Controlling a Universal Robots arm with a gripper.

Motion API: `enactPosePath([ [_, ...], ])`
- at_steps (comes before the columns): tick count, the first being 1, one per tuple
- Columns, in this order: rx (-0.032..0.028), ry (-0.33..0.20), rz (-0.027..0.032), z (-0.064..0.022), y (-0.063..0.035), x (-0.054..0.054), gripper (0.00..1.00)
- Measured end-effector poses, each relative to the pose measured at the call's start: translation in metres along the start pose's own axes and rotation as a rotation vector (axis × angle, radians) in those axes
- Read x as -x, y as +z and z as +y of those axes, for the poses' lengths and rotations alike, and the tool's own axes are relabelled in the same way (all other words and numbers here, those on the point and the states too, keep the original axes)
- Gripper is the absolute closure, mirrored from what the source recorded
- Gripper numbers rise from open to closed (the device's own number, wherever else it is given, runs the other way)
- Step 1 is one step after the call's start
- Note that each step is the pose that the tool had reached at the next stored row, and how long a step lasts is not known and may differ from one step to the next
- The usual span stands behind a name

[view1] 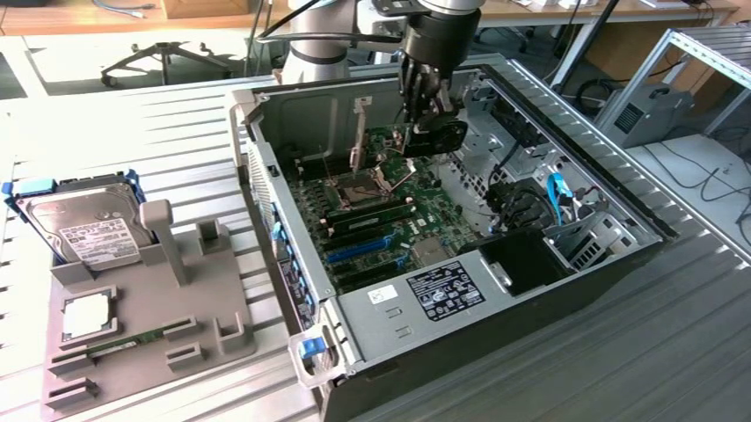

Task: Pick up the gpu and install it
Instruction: 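Insert the gpu into the slot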

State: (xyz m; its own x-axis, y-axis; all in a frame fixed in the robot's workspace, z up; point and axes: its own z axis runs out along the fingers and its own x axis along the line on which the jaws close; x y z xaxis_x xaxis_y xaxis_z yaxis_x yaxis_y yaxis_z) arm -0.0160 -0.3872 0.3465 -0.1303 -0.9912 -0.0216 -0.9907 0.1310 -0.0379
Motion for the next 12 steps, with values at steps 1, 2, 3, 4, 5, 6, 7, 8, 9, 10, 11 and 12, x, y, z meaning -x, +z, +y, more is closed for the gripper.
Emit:
enactPosePath([
  [1, 0.0002, -0.009, -0.0003, 0.0, 0.0, 0.0, 0.73],
  [2, 0.0004, -0.016, -0.0006, 0.0, 0.0, 0.0, 0.73],
  [3, 0.0007, -0.031, -0.0012, 0.0, 0.0, 0.0, 0.73],
  [4, 0.0009, -0.043, -0.0016, 0.0, 0.0, 0.0, 0.73],
  [5, 0.0012, -0.057, -0.0022, 0.0, 0.0, 0.0, 0.73],
  [6, 0.0015, -0.069, -0.0026, 0.0, 0.0, 0.0, 0.73],
  [7, 0.0017, -0.078, -0.0029, 0.0, 0.0, 0.0, 0.73],
  [8, 0.002, -0.09, -0.0034, 0.0, 0.0, 0.0, 0.73],
  [9, 0.0021, -0.099, -0.0037, 0.0, 0.0, 0.0, 0.73],
  [10, 0.0024, -0.109, -0.0041, 0.0, 0.0, 0.0, 0.73],
  [11, 0.0025, -0.117, -0.0044, 0.0, 0.0, 0.0, 0.73],
  [12, 0.0027, -0.128, -0.0049, 0.0, 0.0, 0.0, 0.73],
])
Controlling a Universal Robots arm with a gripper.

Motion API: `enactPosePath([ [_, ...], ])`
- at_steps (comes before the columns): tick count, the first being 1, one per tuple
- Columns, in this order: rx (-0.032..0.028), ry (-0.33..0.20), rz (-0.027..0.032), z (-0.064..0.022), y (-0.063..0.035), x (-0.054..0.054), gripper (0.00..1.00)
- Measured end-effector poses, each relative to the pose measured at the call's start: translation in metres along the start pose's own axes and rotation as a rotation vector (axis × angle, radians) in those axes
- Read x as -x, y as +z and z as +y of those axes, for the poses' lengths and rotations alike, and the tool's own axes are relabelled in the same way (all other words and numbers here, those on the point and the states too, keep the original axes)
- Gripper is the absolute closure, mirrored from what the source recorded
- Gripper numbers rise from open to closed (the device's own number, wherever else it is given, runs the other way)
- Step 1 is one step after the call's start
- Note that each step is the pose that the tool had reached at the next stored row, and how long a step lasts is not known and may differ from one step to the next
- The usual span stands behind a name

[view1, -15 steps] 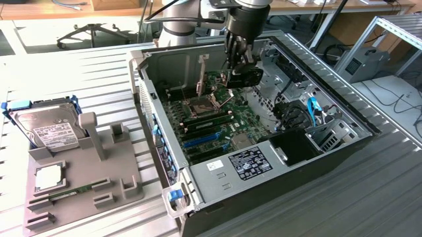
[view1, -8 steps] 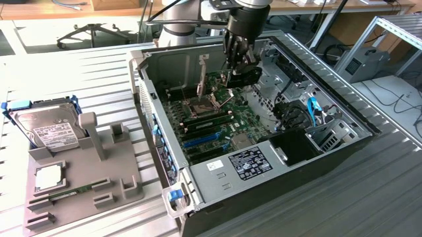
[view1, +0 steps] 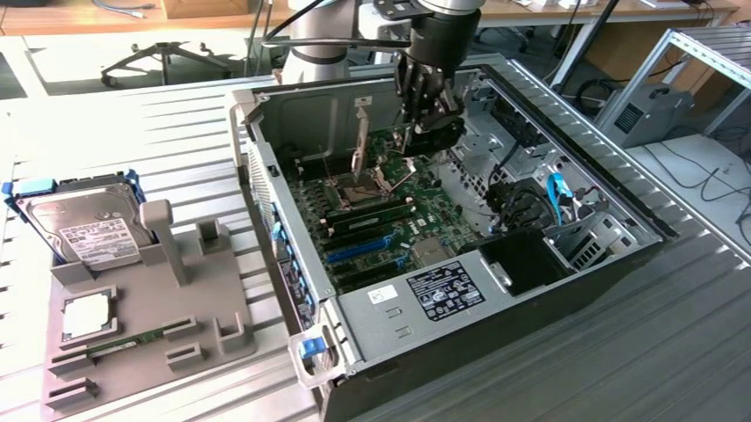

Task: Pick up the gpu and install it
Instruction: 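Insert the gpu into the slot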

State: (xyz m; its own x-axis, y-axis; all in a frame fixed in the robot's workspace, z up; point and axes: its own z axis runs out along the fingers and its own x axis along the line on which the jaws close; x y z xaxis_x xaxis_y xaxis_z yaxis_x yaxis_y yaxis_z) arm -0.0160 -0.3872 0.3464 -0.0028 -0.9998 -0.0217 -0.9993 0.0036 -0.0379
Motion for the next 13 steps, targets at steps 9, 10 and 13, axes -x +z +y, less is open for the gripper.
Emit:
enactPosePath([
  [9, 0.0024, -0.109, -0.0042, 0.0, 0.0, 0.0, 0.73],
  [10, 0.0026, -0.12, -0.0046, 0.0, 0.0, 0.0, 0.73],
  [13, 0.0034, -0.153, -0.0058, 0.0, 0.0, 0.0, 0.73],
])
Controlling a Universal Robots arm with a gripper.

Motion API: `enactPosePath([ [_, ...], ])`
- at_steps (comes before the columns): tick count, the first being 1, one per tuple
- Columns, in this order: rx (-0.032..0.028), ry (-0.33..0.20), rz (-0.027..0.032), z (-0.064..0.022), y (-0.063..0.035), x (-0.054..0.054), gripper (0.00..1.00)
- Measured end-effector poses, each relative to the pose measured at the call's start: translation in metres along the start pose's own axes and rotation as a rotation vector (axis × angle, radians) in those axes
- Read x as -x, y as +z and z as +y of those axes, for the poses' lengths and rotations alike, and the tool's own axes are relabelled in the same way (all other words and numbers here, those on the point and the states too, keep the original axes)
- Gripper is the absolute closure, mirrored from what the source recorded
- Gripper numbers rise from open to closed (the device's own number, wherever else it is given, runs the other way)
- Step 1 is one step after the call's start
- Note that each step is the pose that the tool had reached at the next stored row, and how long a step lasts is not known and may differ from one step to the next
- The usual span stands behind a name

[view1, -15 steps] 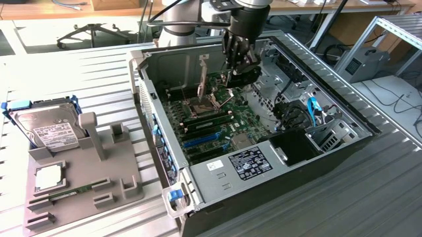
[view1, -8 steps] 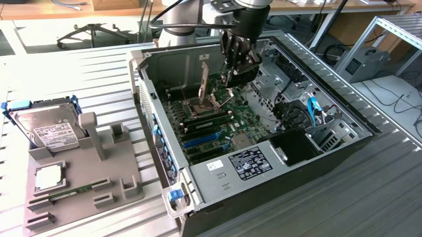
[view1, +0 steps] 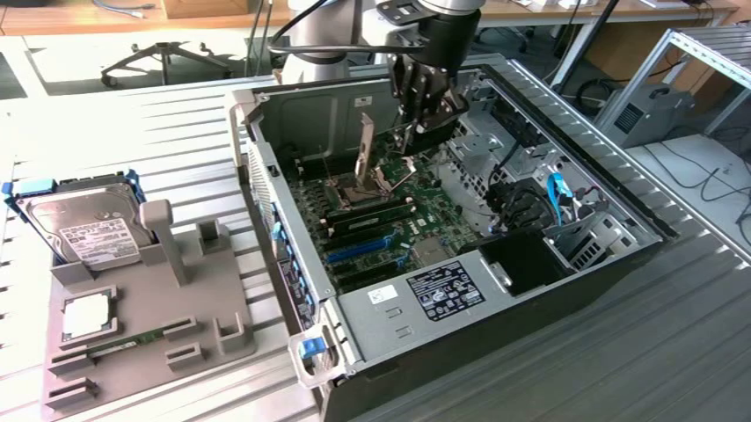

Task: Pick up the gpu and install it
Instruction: 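Insert the gpu into the slot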

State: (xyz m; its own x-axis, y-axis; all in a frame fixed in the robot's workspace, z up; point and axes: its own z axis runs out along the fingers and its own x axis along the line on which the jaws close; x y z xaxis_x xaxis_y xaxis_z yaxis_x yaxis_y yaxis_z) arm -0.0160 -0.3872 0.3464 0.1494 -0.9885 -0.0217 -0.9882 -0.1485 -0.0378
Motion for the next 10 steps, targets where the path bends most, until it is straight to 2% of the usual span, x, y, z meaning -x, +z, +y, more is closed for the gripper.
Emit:
enactPosePath([
  [5, 0.0004, -0.017, -0.0007, 0.0, 0.0, 0.0, 0.73],
  [10, -0.0014, 0.061, 0.0022, 0.0, 0.0005, 0.0, 0.73],
])
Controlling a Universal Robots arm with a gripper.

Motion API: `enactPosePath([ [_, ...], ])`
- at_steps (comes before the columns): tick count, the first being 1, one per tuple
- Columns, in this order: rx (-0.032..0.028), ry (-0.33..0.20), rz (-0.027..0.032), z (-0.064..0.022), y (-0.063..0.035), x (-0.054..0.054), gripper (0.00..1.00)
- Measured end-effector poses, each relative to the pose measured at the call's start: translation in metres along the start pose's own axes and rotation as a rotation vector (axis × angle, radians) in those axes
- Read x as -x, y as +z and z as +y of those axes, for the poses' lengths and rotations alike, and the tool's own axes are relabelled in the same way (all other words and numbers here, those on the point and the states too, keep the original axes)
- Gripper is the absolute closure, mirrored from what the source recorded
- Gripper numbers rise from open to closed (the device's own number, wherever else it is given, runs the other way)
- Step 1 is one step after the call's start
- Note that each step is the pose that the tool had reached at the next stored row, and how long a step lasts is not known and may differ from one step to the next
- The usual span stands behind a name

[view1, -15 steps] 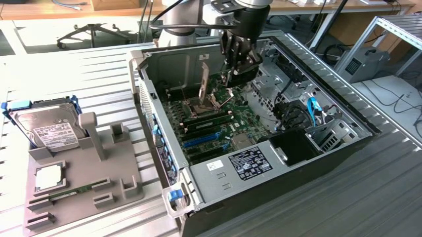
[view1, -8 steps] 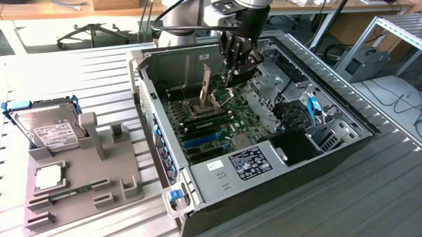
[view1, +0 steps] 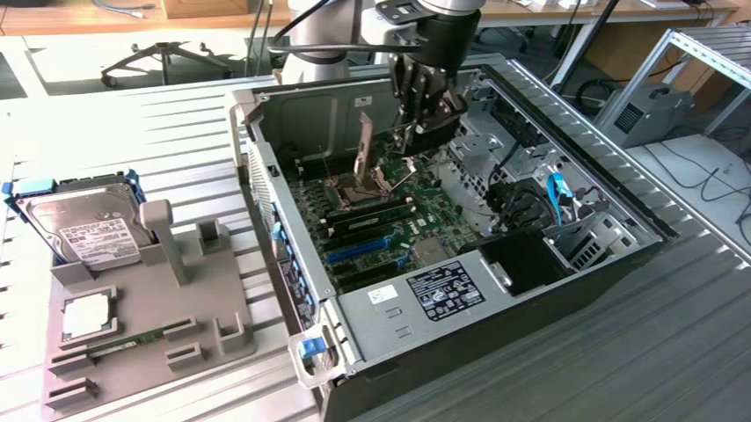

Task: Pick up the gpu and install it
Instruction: 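Insert the gpu into the slot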

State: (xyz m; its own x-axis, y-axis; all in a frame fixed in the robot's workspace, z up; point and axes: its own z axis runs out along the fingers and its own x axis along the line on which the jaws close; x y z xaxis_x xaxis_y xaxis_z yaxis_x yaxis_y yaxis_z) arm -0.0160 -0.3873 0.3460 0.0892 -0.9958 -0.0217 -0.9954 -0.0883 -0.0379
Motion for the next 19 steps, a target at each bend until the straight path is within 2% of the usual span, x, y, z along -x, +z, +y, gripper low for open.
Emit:
enactPosePath([
  [10, -0.0038, 0.179, 0.0069, 0.0, 0.0009, 0.0, 0.73],
  [17, -0.0037, 0.192, 0.0074, 0.0001, 0.0009, 0.0, 0.73],
  [18, -0.0006, 0.192, 0.0074, 0.0, 0.001, 0.0, 0.73],
  [19, 0.0054, 0.192, 0.0074, 0.0, 0.0012, 0.0001, 0.73],
])
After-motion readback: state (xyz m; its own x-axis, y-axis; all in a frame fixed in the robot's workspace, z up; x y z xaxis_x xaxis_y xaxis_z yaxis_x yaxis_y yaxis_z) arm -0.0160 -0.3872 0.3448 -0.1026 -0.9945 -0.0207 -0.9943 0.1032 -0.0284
